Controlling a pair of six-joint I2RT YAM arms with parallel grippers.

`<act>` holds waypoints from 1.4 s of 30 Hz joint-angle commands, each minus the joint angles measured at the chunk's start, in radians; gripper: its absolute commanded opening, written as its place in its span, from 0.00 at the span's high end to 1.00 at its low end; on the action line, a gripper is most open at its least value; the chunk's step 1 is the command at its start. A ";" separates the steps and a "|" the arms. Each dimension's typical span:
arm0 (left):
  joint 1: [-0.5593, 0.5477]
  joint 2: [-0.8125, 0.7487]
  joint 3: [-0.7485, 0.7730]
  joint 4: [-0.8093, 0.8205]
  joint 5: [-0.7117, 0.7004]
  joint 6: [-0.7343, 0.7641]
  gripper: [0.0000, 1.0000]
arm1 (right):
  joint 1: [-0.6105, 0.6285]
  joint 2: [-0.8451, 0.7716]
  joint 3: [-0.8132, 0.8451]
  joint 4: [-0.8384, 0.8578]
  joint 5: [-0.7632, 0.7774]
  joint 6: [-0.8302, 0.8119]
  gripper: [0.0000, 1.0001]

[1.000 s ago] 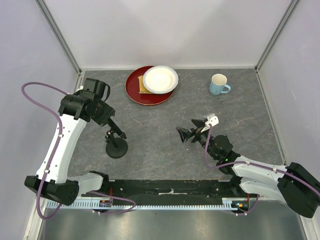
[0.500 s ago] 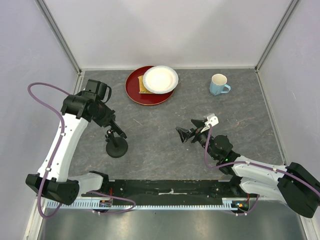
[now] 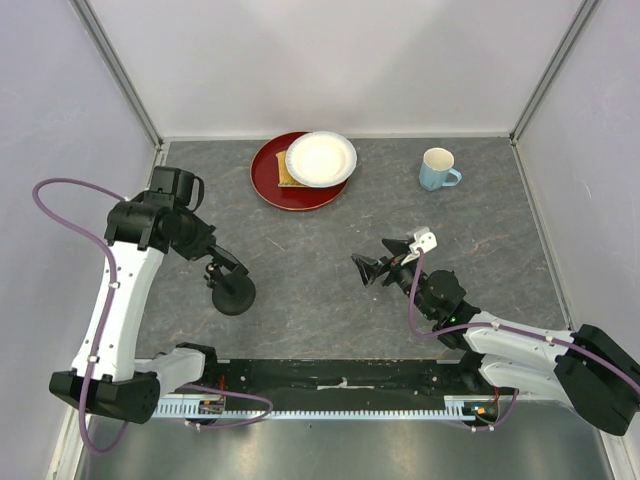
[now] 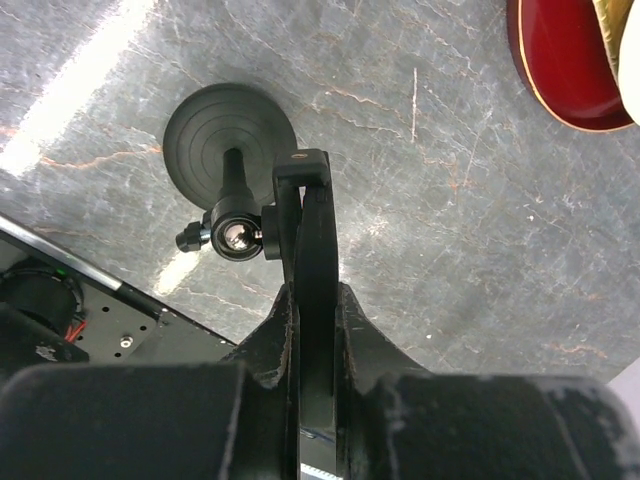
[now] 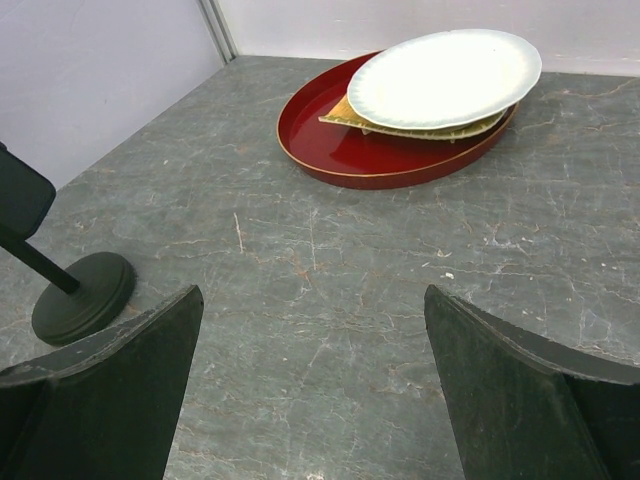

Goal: Place the phone on the phone stand

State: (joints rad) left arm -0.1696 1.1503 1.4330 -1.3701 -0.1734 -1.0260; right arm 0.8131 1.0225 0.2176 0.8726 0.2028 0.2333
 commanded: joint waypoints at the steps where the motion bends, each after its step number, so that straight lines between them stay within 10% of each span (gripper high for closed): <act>1: 0.028 -0.058 0.046 -0.172 -0.017 0.109 0.98 | -0.003 0.008 0.040 0.019 -0.013 0.012 0.02; 20: 0.255 -0.199 -0.014 -0.176 0.026 0.242 0.98 | -0.002 0.050 0.060 0.009 -0.016 0.020 0.02; 42: 0.357 -0.146 -0.034 -0.176 -0.344 0.376 0.98 | -0.003 0.083 0.068 0.032 -0.022 0.037 0.02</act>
State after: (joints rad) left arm 0.1722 1.0241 1.3628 -1.4155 -0.4084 -0.7120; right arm 0.8131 1.1133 0.2554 0.8581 0.1837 0.2569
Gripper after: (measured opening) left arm 0.132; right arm 0.982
